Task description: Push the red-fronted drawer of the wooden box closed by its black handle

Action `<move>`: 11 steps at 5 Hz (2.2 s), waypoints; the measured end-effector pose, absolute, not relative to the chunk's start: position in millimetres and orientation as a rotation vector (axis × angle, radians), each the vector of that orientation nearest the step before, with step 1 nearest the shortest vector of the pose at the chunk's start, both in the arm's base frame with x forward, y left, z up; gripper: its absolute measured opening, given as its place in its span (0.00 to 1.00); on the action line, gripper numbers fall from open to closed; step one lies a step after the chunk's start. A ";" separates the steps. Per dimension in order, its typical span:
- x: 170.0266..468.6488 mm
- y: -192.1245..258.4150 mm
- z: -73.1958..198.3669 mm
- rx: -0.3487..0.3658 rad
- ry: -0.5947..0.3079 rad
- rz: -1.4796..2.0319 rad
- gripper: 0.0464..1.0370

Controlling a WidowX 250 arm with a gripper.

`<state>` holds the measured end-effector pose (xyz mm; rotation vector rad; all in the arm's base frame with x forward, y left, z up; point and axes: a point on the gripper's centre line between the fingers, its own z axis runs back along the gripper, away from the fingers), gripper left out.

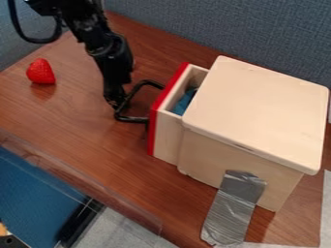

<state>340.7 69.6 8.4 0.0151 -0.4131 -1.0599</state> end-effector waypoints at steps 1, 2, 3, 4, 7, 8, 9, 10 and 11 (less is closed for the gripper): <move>339.6 56.5 8.8 0.018 -0.429 -1.067 0.96; 338.2 39.8 8.3 0.012 -0.438 -1.077 0.96; 337.8 23.2 9.3 -0.008 -0.440 -1.097 0.96; 341.5 22.7 12.0 -0.014 -0.447 -1.074 0.96; 363.7 85.9 36.6 0.011 -0.440 -0.818 0.96; 356.2 128.2 57.7 0.001 -0.399 -0.674 0.96; 339.9 165.6 89.7 -0.001 -0.379 -0.553 0.96; 316.7 183.7 121.0 -0.029 -0.369 -0.532 0.96; 292.3 200.0 148.4 -0.061 -0.337 -0.515 0.96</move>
